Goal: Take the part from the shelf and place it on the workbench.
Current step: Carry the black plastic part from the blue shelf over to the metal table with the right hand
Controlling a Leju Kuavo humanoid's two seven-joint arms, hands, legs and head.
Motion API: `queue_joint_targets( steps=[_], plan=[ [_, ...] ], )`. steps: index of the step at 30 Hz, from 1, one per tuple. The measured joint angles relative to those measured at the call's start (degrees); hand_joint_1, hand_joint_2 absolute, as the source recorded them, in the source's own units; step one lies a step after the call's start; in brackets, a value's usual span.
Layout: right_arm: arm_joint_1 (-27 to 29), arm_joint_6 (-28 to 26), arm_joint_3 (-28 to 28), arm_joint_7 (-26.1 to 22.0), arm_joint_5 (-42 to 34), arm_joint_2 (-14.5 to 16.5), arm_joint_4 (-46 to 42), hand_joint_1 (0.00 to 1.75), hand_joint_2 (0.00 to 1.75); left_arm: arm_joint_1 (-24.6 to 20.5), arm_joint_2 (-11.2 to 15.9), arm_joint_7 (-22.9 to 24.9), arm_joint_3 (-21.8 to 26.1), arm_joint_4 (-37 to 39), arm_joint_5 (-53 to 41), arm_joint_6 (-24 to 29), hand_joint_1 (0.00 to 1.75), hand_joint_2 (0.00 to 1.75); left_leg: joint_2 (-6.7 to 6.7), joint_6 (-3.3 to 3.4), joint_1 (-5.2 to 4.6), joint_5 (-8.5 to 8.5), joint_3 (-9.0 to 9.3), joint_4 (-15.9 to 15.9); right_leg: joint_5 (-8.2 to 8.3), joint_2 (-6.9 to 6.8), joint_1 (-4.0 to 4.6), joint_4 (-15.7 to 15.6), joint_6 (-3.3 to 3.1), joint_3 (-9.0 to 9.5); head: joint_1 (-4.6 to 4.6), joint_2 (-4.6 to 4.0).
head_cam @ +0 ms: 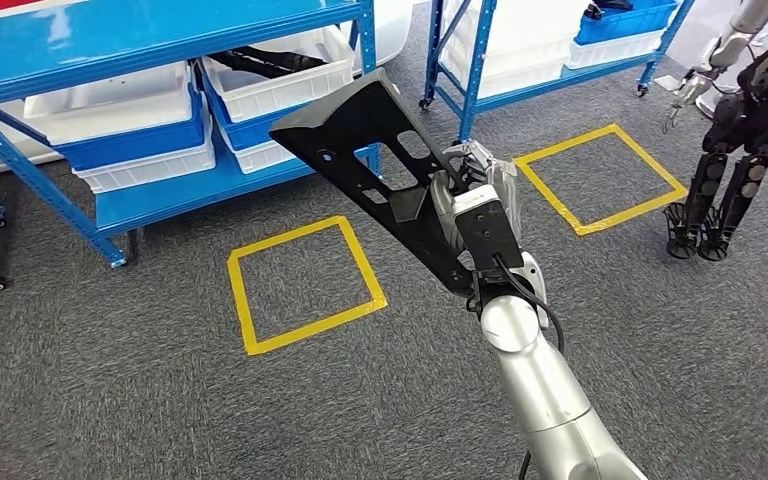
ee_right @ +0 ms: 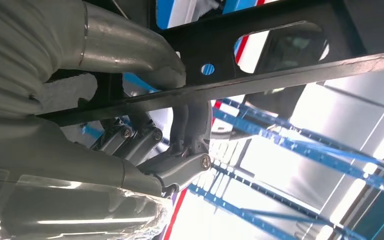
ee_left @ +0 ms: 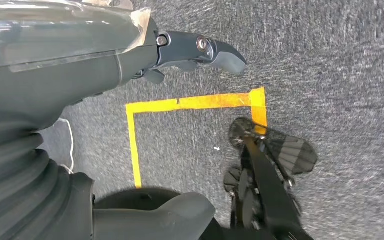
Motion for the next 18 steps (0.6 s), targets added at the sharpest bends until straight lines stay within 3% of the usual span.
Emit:
queue_joint_targets(
  steps=[1,2,4,6,8,10,12,14,16,17,18],
  plan=[
    [0.4,-0.1,-0.1,0.2,0.4,0.0,-0.2,1.75,1.75,0.0,0.0,0.1,0.1,0.0,-0.1,0.0,0.0,1.75,-0.16,-0.06,0.01,-0.71,-1.07,2.4,0.04,0.7,0.03,0.0,-0.03,-0.05,0.0,0.0],
    [0.8,-0.2,-0.2,0.5,0.8,-0.1,-0.4,1.75,1.75,0.0,0.0,0.3,0.1,0.0,-0.1,0.1,0.0,1.75,-0.24,-0.03,0.05,-0.25,-1.18,2.8,0.09,1.41,0.05,0.1,-0.05,-0.07,-0.01,0.0],
    [1.4,-0.4,-0.4,0.8,1.3,-0.2,-0.9,1.75,1.75,0.0,0.0,0.4,0.1,0.0,-0.1,0.1,0.0,1.75,-0.93,0.23,0.26,3.36,1.57,-2.6,0.18,2.9,0.02,0.2,0.03,-0.04,-0.02,0.0],
    [1.6,-0.5,-0.5,0.8,1.4,-0.2,-1.4,1.75,1.75,0.0,0.0,0.5,0.2,0.0,-0.2,0.1,0.0,1.75,-3.77,0.57,0.65,6.14,5.12,-9.8,0.38,4.26,0.1,0.3,0.38,-0.27,0.05,0.0],
    [1.6,-0.6,-0.6,0.9,1.5,-0.2,-1.8,1.75,1.75,0.0,0.0,0.5,0.3,0.0,-0.2,0.1,0.0,1.75,-5.5,0.8,0.64,6.43,6.2,-12.4,0.8,5.45,0.01,0.3,1.08,-0.86,0.0,0.0],
    [1.9,-0.6,-0.7,0.9,1.7,-0.3,-2.2,1.75,1.75,-0.1,0.0,0.6,0.3,0.0,-0.2,0.1,0.0,1.75,-4.25,1.34,0.48,6.81,6.23,-12.9,1.26,6.47,-0.09,0.1,1.92,-1.46,-0.08,0.0],
    [2.1,-0.6,-0.9,1.0,2.1,-0.5,-2.6,1.75,1.75,-0.2,-0.1,0.7,0.4,0.0,-0.2,0.1,0.0,1.75,-2.7,2.19,0.48,7.46,6.46,-13.7,0.41,4.64,0.23,1.7,2.19,-2.7,0.15,0.0],
    [2.3,-0.6,-1.0,1.0,3.0,-0.5,-2.9,1.75,1.75,-0.2,-0.1,0.8,0.5,0.0,-0.3,0.1,0.0,1.75,-1.05,2.74,0.21,7.72,6.45,-14.1,-2.69,1.38,0.42,7.9,1.64,-5.67,0.49,0.0],
    [3.0,-0.5,-1.2,1.1,4.1,-0.5,-3.1,1.75,1.75,-0.1,-0.1,0.9,0.6,0.0,-0.5,0.1,0.0,1.75,0.62,2.91,-0.08,7.68,6.21,-14.1,-5.67,0.18,0.4,14.8,1.29,-8.47,0.66,0.0],
    [3.6,-0.5,-1.3,1.2,4.6,-0.5,-3.2,1.75,1.75,-0.1,-0.1,1.0,0.6,0.0,-0.8,0.1,0.0,1.75,1.4,2.91,-0.16,7.7,6.12,-14.1,-6.13,-0.04,0.39,15.9,1.43,-8.55,0.67,0.0],
    [4.2,-0.6,-1.5,1.4,5.2,-0.5,-3.5,1.75,1.75,-0.1,-0.1,1.0,0.6,0.0,-1.0,0.1,0.0,1.75,2.12,2.91,-0.21,7.71,6.08,-14.1,-5.73,-0.31,0.38,14.7,1.73,-7.34,0.69,0.0]
  ],
)
